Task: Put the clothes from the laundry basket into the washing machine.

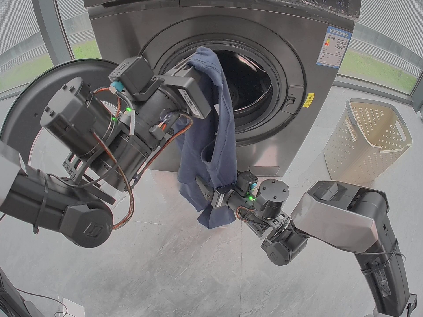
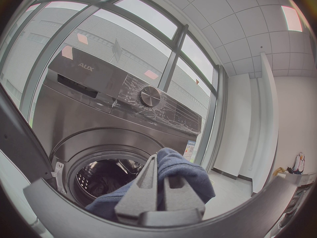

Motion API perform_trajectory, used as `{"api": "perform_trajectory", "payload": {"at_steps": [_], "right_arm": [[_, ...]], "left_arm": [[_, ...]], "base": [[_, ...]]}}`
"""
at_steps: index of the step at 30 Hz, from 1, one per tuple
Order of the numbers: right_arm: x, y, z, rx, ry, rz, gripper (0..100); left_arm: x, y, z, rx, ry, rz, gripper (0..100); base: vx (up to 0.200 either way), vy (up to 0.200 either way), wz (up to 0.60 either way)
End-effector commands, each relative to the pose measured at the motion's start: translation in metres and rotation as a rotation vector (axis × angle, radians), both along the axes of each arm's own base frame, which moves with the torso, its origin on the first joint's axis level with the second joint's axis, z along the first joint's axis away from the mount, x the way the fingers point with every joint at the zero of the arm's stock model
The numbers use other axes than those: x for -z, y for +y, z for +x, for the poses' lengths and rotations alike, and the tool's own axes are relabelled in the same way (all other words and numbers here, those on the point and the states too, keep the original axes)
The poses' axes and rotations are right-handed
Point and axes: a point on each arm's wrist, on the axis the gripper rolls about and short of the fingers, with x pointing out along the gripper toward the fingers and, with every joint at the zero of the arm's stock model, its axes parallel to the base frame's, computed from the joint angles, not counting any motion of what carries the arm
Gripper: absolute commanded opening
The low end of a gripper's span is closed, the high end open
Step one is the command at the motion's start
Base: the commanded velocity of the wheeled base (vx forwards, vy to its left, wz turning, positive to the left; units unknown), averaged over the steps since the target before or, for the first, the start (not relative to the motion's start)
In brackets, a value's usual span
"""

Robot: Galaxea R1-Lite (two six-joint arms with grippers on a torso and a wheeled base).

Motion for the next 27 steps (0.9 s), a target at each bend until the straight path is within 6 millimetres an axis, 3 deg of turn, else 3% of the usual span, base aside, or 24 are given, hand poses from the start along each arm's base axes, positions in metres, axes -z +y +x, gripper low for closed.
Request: {"api": "perform_trajectory", "payload": {"at_steps": [1, 7, 15, 17, 22, 27], "right_arm": [[0.001, 0.000, 0.001, 0.000, -0.001, 0.003, 0], [-0.003, -0.002, 0.002, 0.006, -0.005, 0.008, 0], [-0.037, -0.034, 0.003, 0.062, -0.031, 0.020, 0], [-0.059, -0.049, 0.002, 0.090, -0.061, 0.034, 0], [-0.091, -0.069, -0.005, 0.119, -0.108, 0.057, 0], [-0.107, -0.074, -0.014, 0.119, -0.131, 0.072, 0]], "left_arm": [[-0.001, 0.002, -0.001, -0.003, -0.001, -0.003, 0], [-0.004, 0.006, -0.001, -0.013, -0.008, -0.010, 0], [0.000, 0.036, 0.012, -0.117, 0.009, -0.002, 0], [0.008, 0.047, 0.014, -0.148, 0.039, 0.019, 0], [0.036, 0.055, 0.014, -0.166, 0.119, 0.074, 0], [0.055, 0.055, 0.014, -0.166, 0.169, 0.109, 0]], "base": [[0.000, 0.000, 0.00], [0.000, 0.000, 0.00], [0.000, 0.000, 0.00], [0.000, 0.000, 0.00], [0.000, 0.000, 0.00], [0.000, 0.000, 0.00]]}}
